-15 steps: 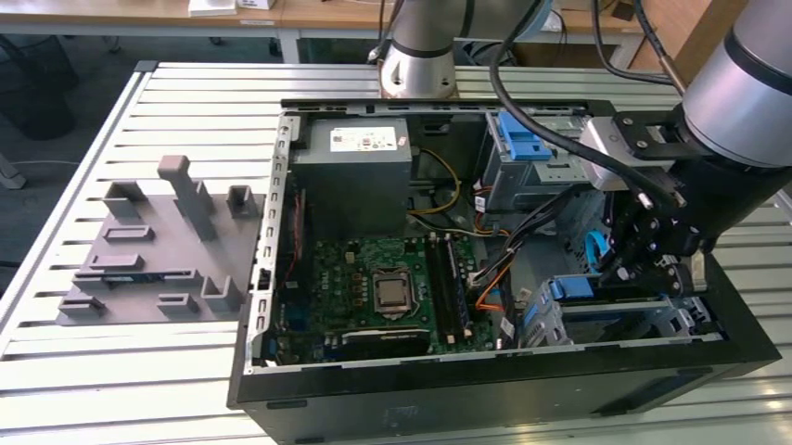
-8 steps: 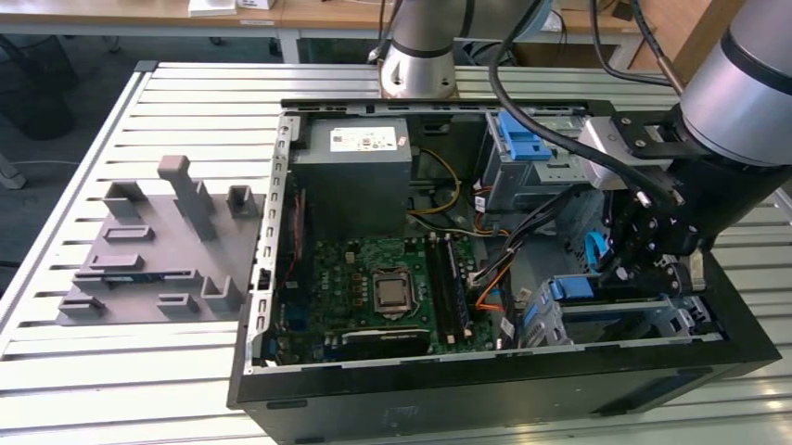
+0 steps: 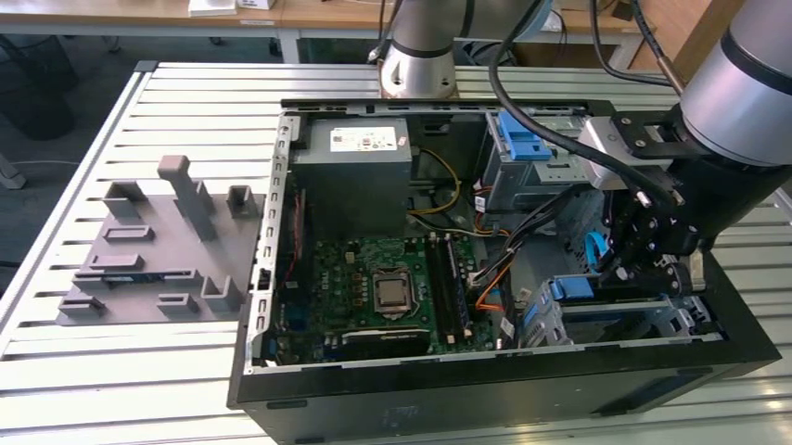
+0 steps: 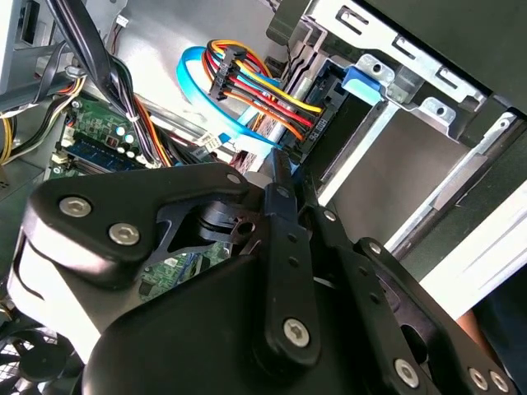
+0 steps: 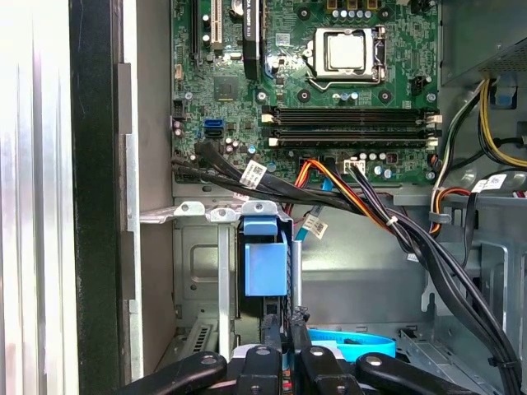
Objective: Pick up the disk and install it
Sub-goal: 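Insert the second disk wire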
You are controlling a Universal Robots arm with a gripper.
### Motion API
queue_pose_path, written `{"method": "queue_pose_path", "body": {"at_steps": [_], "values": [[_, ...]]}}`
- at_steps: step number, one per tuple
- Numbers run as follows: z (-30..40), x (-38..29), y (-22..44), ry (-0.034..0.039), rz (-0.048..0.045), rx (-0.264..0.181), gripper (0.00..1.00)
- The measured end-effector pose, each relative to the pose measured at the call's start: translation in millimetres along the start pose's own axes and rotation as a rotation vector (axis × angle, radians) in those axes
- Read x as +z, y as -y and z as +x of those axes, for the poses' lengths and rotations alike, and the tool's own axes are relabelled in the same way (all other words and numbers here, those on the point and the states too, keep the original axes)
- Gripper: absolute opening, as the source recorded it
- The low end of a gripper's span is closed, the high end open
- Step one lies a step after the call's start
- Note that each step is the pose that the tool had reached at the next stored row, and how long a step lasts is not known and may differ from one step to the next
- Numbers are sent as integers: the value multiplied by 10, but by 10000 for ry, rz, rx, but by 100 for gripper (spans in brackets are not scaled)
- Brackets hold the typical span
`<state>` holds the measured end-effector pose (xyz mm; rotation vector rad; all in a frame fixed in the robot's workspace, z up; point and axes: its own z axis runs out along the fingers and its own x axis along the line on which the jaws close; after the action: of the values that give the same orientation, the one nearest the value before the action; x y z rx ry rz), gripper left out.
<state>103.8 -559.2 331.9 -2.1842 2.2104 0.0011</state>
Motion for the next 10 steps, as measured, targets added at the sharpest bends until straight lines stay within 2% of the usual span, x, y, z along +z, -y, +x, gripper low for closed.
{"method": "queue_pose_path", "body": {"at_steps": [6,7,10], "values": [[0,0,0,0,0,0,17],[0,0,0,0,0,0,23],[0,0,0,0,-1,-1,23]]}}
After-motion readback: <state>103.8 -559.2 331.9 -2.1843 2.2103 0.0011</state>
